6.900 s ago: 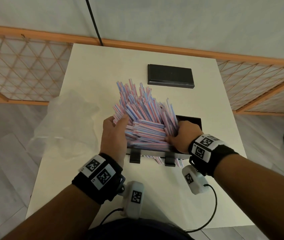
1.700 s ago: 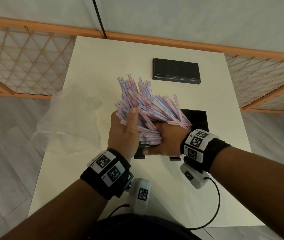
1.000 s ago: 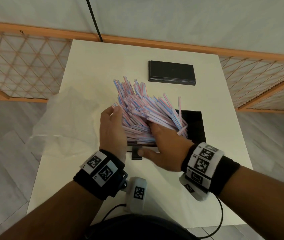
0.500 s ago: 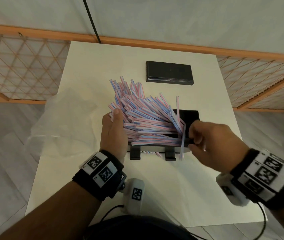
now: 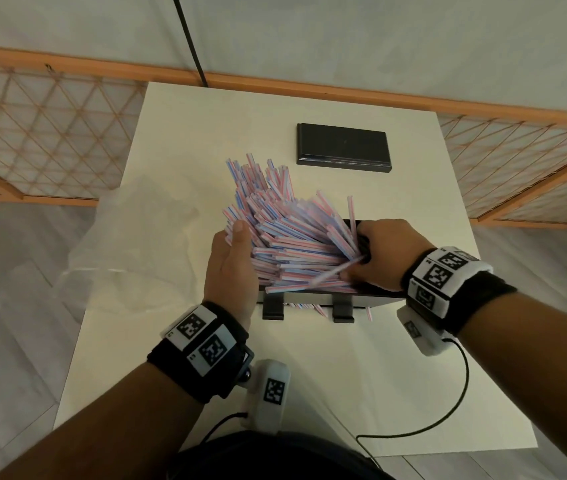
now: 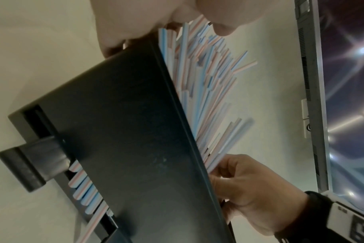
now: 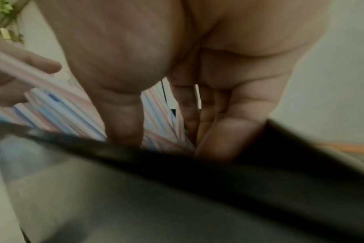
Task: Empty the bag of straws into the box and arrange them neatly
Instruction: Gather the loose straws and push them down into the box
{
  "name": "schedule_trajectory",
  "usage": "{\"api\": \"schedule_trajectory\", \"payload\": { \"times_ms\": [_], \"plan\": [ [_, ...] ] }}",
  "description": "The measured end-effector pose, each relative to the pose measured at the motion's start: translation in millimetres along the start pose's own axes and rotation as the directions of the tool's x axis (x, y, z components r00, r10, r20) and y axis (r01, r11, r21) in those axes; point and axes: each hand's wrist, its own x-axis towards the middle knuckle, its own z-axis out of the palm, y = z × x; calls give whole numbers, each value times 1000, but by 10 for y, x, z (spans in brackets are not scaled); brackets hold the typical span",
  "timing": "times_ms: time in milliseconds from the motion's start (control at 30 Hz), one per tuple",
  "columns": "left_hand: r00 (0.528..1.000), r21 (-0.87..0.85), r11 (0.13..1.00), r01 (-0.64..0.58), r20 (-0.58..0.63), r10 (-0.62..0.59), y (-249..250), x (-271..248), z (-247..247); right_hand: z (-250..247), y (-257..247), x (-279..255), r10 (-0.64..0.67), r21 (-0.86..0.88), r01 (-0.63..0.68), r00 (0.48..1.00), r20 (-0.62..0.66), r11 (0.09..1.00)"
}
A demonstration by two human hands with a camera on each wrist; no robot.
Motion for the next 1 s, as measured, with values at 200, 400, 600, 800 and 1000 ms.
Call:
{"api": "schedule_trajectory", "payload": {
  "times_ms": [200, 400, 600, 800, 1000],
  "plan": [
    [1000, 48, 999, -24, -15, 25, -38, 44, -24, 39, -65, 79, 18, 30, -16, 998, -54, 999],
    [999, 85, 996, -33, -26, 36, -51, 56, -34, 20, -115, 77, -10, -15, 10, 999, -39, 1000],
    [1000, 65, 998, -3, -18, 4, -16, 30, -19, -195, -237, -28, -82, 26, 89, 978, -190, 996],
    [999, 45, 999, 6, -43, -4, -15, 21, -3, -347, -327, 59, -146, -97, 131, 974, -171, 987],
    [999, 5, 999, 41, -36, -41, -29, 9, -11, -240, -166, 34, -99, 90, 122, 971, -219, 988]
  ]
}}
